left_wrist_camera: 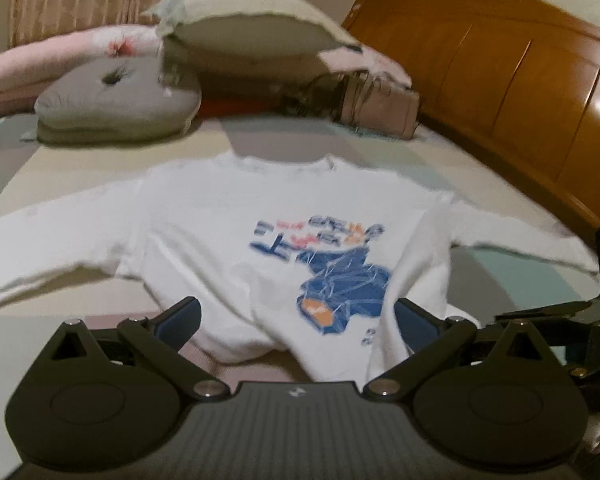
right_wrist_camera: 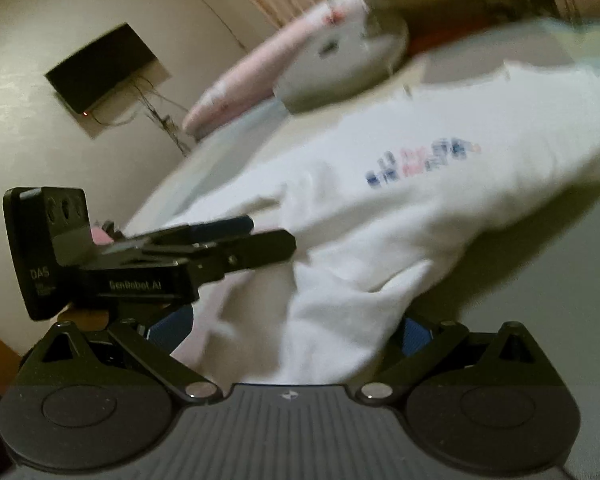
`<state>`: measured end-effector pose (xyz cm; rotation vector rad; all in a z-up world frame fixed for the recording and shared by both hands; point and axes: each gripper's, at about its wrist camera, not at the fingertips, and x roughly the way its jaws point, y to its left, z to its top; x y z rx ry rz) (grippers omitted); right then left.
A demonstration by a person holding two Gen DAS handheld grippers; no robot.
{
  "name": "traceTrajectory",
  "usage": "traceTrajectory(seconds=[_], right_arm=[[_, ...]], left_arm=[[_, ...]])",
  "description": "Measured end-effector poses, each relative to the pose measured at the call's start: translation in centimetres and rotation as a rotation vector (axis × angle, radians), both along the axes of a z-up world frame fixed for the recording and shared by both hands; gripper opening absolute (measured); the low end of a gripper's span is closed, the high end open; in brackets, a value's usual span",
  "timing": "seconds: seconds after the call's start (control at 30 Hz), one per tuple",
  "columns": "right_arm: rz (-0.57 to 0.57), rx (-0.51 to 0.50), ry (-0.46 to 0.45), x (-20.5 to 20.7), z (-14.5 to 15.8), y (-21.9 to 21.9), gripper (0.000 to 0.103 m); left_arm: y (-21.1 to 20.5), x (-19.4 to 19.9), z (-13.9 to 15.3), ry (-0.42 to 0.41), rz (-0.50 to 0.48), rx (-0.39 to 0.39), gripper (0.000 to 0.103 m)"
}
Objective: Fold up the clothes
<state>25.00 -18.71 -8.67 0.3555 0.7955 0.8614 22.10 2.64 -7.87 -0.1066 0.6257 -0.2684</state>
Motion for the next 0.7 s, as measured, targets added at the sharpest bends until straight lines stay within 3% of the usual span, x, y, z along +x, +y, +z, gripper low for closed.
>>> traceTrajectory(seconds=[0.13, 0.3, 0.47, 0.7], right_arm=[[-0.037, -0.025, -0.113, -1.4, 1.4, 1.3, 0.103], [-0.084, -0.121, -0.153, -1.6, 2.2, 4.8, 0.103], [-0.185, -0.164, -0.111, -2.3, 2.5, 6.9, 0.103], [-0.156, -0.313, -0.107, -8.9, 2.3, 7.5, 0.103]], left_arm=[[1.5, -0.2, 0.6, -0.004, 0.029, -0.059, 0.102], [3.8, 0.4, 0.2, 0.014, 0.065, -0.095, 0.102], [5.3, 1.3, -0.6, 0.058, 0.110, -0.110, 0.102], [3.8, 1.1, 0.0, 0.072, 0.008, -0.119, 0.102]])
